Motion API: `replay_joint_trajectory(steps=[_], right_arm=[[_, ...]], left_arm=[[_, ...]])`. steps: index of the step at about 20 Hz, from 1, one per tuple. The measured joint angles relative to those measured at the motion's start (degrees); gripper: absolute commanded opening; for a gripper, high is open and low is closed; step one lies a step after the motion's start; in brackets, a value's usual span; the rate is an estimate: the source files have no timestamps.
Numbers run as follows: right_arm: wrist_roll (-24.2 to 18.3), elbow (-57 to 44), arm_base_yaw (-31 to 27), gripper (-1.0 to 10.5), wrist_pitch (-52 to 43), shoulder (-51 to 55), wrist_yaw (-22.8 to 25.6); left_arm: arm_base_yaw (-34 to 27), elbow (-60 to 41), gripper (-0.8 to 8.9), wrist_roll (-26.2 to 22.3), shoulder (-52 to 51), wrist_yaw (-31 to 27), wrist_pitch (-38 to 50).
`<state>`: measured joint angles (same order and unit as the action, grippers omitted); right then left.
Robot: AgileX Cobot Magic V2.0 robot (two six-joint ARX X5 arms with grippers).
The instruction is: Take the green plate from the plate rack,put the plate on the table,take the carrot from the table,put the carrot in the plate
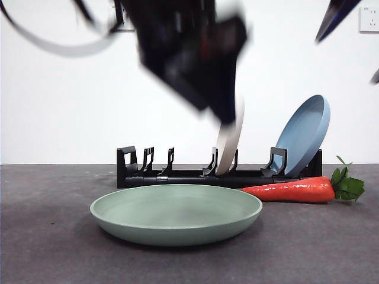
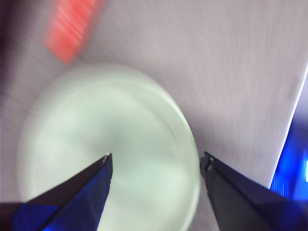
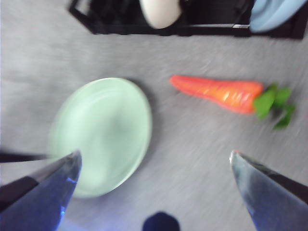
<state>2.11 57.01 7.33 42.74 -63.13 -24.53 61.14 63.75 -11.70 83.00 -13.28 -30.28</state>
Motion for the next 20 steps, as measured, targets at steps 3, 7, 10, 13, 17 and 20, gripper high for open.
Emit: replay_joint_trajectory(steps=[3,7,10,13,17,20], right_arm=[[-7.0,0.0,2.1,6.0,-6.8,-7.3,7.2],[-18.9,0.0,5.1,6.0,-13.9,-15.0,14.0],[-25.4,0.0,5.9,6.0,-18.2,-20.2,15.8],[-27.8,0.0,5.9,6.0,-22.9,-25.6,15.8],[-30.1,0.1,5.9,6.0,-24.6,-32.4,15.8],[-30.6,0.1,5.9,5.9,-25.7,-35.5,15.8]], left_arm=[[0.0,2.4,3.14,2.5,-8.6,0.0,-2.5],[0.0,3.2,3.14,5.9,-20.4,-0.1,-4.7],[0.0,3.2,3.14,8.7,-28.2,-0.1,-7.6],[0.0,3.2,3.14,11.9,-34.4,-0.1,-9.6],[0.0,3.2,3.14,14.4,-39.4,-0.3,-10.7],[0.0,3.2,3.14,15.5,-40.9,-2.0,-11.0]])
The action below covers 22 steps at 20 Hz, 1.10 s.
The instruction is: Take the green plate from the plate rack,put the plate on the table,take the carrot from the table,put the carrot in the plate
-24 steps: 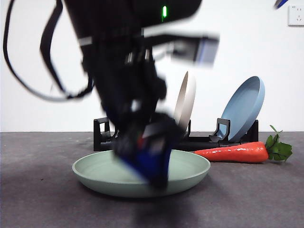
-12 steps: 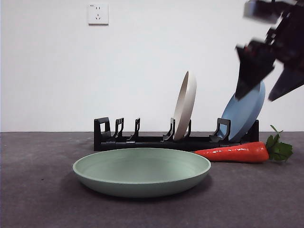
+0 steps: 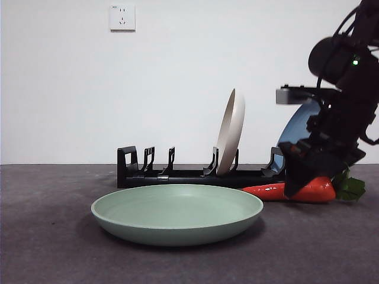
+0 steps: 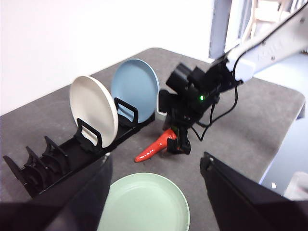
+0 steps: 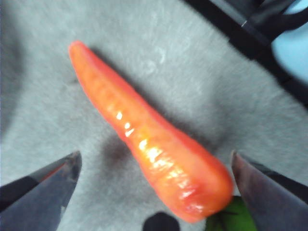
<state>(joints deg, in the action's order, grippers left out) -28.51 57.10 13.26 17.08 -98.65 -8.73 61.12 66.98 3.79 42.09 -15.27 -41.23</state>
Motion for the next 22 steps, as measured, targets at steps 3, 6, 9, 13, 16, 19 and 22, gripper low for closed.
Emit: replay_joint_trajectory(steps=[3,6,9,13,16,19,22], right_arm=[[0.0,0.0,0.0,5.0,-0.5,-2.0,0.0],[0.2,0.2,-0.1,3.3,-0.5,-2.7,-0.2],[0.3,0.2,0.0,2.4,-0.5,-2.7,-0.2],[1.8,0.2,0.0,0.7,-0.5,-2.8,-0.3],[2.9,0.2,0.0,-0.2,-0.3,-2.8,-0.3],[5.9,0.2,0.3,-0.2,2.9,-0.8,-0.2],[10.7,0.2,2.8,-0.2,4.2,10.4,-4.9]], left_arm=[[0.0,0.0,3.14,0.4,-0.3,-1.6,-1.6],[0.0,0.0,3.14,0.8,-0.1,-2.4,-2.5],[0.0,0.0,3.14,0.8,0.0,-2.4,-2.5],[0.0,0.0,3.14,0.8,0.0,-2.5,-2.5],[0.0,0.0,3.14,0.8,0.0,-2.6,-2.5],[0.0,0.0,3.14,0.8,0.0,-2.6,-2.8],[0.0,0.0,3.14,0.8,0.0,-2.6,-2.9]])
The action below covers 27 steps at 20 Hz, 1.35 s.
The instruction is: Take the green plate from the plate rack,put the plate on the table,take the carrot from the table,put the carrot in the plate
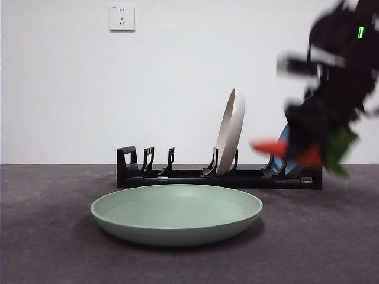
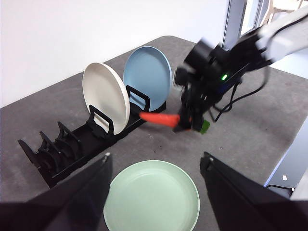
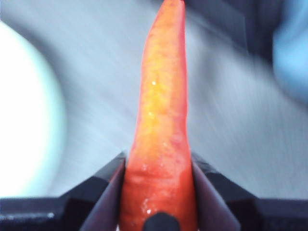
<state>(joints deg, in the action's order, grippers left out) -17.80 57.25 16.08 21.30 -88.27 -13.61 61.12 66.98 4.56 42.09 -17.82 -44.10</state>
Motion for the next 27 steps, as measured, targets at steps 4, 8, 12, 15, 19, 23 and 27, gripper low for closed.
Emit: replay_joint_trajectory(steps=[4,8,12,15,19,23,27], right_arm=[[6.9,0.2,9.2,-0.2,-0.1,10.4,-1.3],[11.0,0.2,20.3,-0.2,-0.8,5.6,-0.2],[12.5,0.2,26.4,-0.2,-3.7,-3.6,1.6],[13.4,0.2,27.0,-0.2,-4.7,-9.9,1.9],[14.0,0.2,27.3,-0.2,-5.9,-11.4,2.1],[14.0,0.2,27.4,-0.1,-5.7,-11.4,2.0],[14.0,0.2,27.4,0.7,-4.6,-11.4,2.0]], left_arm=[[0.0,0.0,3.14,0.0,0.0,0.0,0.0],[0.0,0.0,3.14,0.0,0.0,0.0,-0.7],[0.0,0.0,3.14,0.0,0.0,0.0,-2.1],[0.0,0.0,3.14,0.0,0.0,0.0,-2.8],[0.0,0.0,3.14,0.6,0.0,0.0,-3.7],[0.0,0.0,3.14,1.0,0.0,0.0,-3.9],[0.0,0.0,3.14,1.2,0.0,0.0,-3.9]])
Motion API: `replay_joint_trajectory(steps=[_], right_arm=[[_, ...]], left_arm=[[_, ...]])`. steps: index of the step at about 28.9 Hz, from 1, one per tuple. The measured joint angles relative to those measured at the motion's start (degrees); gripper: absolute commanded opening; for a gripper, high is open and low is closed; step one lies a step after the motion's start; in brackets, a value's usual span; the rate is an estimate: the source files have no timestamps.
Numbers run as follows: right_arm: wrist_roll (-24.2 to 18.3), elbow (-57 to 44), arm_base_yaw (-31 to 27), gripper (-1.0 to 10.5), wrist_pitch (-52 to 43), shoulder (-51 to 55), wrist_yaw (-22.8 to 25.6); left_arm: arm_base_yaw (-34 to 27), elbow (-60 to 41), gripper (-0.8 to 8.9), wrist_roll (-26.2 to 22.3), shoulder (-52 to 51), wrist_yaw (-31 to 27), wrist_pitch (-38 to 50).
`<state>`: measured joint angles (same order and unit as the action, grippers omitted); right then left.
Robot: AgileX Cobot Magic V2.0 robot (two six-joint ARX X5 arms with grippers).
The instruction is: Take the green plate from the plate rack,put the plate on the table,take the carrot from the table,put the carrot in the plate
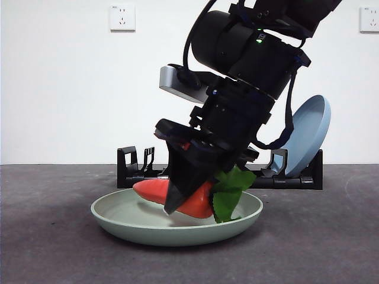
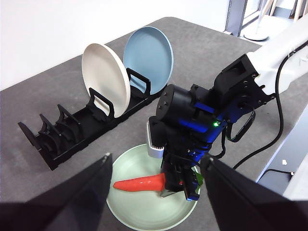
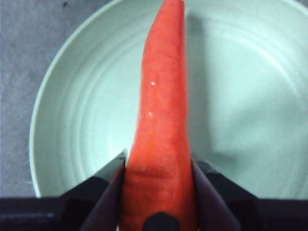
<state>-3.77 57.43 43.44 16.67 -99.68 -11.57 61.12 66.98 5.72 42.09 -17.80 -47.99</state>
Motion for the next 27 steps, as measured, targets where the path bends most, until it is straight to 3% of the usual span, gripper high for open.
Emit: replay_joint_trajectory(steps=[3,6,18,27], right_arm=[[0.2,0.0,0.0,3.0,0.6,0.0,0.0],[0.4,0.0,0.0,3.8,0.6,0.0,0.0],[1.2,0.0,0.0,3.9,1.4,1.9,1.1],[3.7,1.1,0.0,3.8,10.5,22.0,2.6]], left_arm=[[0.0,0.0,3.14,0.3,0.0,0.0,0.0],[0.0,0.0,3.14,0.4,0.0,0.0,0.0],[0.0,0.0,3.14,0.4,0.0,0.0,-0.4],[0.0,0.0,3.14,0.4,0.0,0.0,-1.0]])
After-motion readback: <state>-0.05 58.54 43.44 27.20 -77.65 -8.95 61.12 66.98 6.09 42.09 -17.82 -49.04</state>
